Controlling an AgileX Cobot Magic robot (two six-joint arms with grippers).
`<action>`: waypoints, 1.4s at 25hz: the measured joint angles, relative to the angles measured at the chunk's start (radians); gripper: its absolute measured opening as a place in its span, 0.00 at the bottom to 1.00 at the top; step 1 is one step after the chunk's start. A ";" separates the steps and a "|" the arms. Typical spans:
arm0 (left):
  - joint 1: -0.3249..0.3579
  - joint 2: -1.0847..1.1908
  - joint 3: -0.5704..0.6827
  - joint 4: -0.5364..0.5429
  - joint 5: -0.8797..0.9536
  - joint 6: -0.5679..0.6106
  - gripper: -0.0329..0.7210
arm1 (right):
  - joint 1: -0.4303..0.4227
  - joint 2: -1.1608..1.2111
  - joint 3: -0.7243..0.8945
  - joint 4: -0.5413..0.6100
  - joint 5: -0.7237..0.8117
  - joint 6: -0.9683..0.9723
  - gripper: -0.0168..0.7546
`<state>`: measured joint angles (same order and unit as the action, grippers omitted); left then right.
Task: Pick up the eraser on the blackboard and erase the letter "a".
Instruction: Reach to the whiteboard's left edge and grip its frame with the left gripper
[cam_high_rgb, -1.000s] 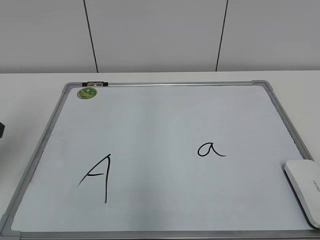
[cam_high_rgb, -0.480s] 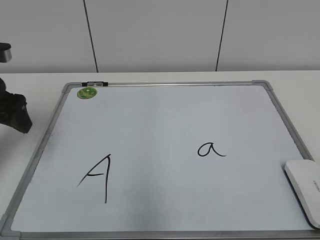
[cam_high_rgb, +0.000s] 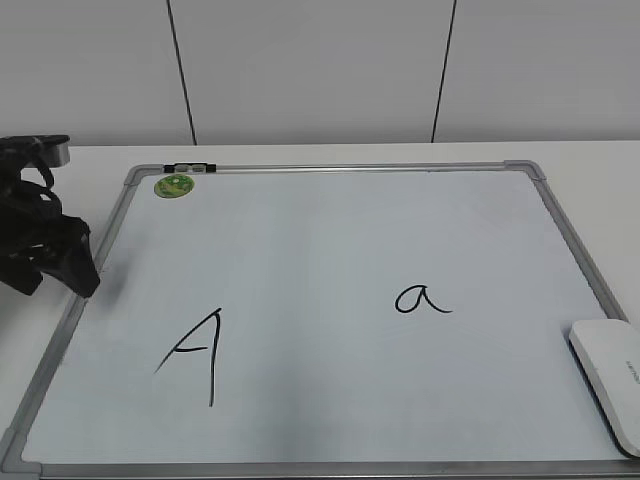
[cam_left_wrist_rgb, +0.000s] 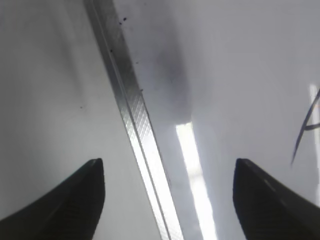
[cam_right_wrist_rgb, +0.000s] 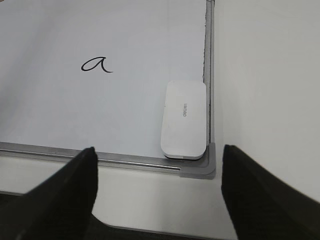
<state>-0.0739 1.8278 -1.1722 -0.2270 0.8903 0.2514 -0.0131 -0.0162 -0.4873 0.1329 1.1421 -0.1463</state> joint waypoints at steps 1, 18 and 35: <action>0.014 0.012 -0.015 -0.022 0.004 0.006 0.82 | 0.000 0.000 0.000 0.000 0.000 0.000 0.76; 0.162 0.287 -0.305 -0.243 0.125 0.122 0.56 | 0.000 0.000 0.000 0.002 0.000 0.000 0.76; 0.180 0.362 -0.353 -0.258 0.153 0.123 0.36 | 0.000 0.000 0.000 0.002 -0.002 0.000 0.76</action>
<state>0.1065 2.1895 -1.5255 -0.4854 1.0431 0.3743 -0.0131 -0.0162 -0.4873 0.1350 1.1401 -0.1463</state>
